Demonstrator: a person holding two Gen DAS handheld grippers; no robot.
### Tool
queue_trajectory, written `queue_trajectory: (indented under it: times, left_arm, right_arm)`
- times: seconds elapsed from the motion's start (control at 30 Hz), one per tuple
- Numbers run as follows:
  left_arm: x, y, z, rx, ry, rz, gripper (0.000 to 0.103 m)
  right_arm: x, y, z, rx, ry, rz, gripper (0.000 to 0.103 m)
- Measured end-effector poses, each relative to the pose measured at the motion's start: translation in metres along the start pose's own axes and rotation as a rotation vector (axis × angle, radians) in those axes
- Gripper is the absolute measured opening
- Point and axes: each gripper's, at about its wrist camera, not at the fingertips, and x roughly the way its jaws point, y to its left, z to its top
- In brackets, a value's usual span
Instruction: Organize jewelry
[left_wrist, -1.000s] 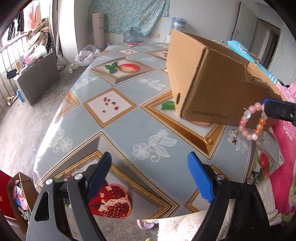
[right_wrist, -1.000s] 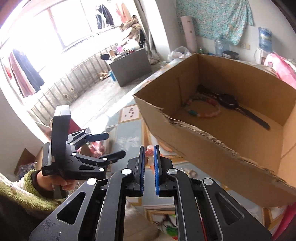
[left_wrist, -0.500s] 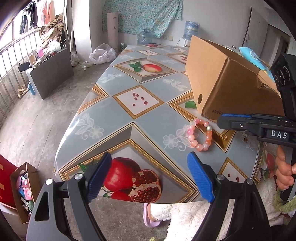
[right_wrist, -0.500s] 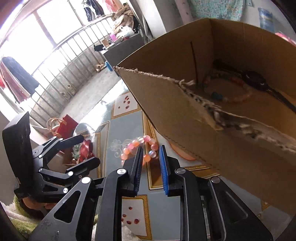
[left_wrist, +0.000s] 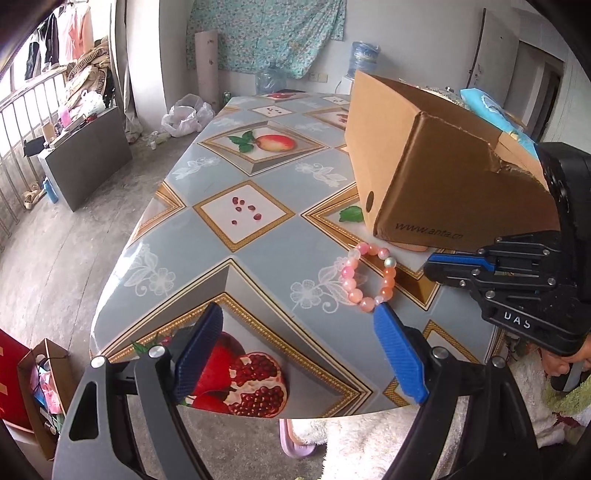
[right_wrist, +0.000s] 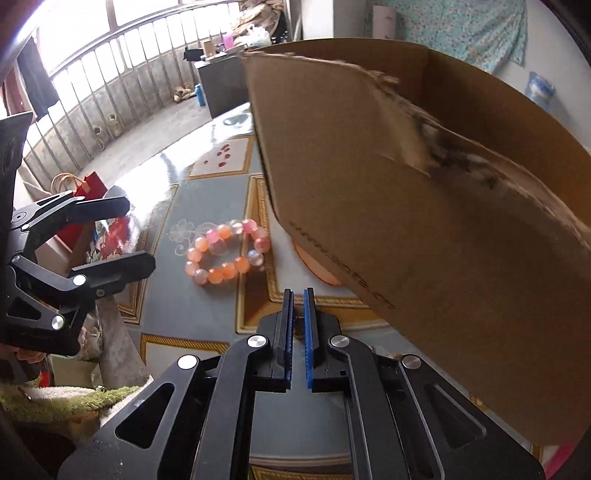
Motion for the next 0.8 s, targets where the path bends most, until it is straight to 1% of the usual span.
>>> queue_trajectory:
  times: [0.17, 0.27, 0.3, 0.4, 0.5, 0.53, 0.57, 0.6, 0.67, 0.8]
  left_arm:
    - [-0.005, -0.014, -0.001, 0.037, -0.016, -0.077, 0.082]
    - [-0.007, -0.029, -0.001, 0.075, -0.025, -0.133, 0.082]
    - [-0.007, -0.033, 0.0, 0.087, -0.027, -0.142, 0.082]
    - [-0.008, -0.051, 0.002, 0.129, -0.035, -0.177, 0.082]
    - [-0.009, -0.067, 0.003, 0.156, -0.041, -0.211, 0.082]
    - [-0.008, -0.072, 0.004, 0.163, -0.04, -0.219, 0.082]
    - [-0.007, -0.076, 0.004, 0.169, -0.037, -0.226, 0.082]
    - [-0.005, -0.081, 0.004, 0.177, -0.033, -0.235, 0.082]
    - [-0.003, -0.091, 0.004, 0.194, -0.027, -0.246, 0.082]
    - [0.002, -0.107, 0.003, 0.227, -0.016, -0.268, 0.082]
  right_arm:
    - [-0.018, -0.034, -0.025, 0.105, 0.014, -0.048, 0.003]
    - [-0.029, -0.047, -0.038, 0.162, 0.014, -0.05, 0.004]
    - [-0.034, -0.051, -0.042, 0.184, 0.002, -0.04, 0.004]
    - [-0.055, -0.063, -0.049, 0.25, -0.069, 0.008, 0.005]
    - [-0.076, -0.076, -0.062, 0.306, -0.12, 0.021, 0.012]
    - [-0.083, -0.088, -0.065, 0.318, -0.126, 0.015, 0.017]
    - [-0.086, -0.087, -0.067, 0.325, -0.128, 0.005, 0.021]
    - [-0.091, -0.09, -0.074, 0.335, -0.128, -0.011, 0.023]
    - [-0.098, -0.096, -0.088, 0.353, -0.121, -0.032, 0.029]
    - [-0.106, -0.105, -0.116, 0.394, -0.103, -0.063, 0.031]
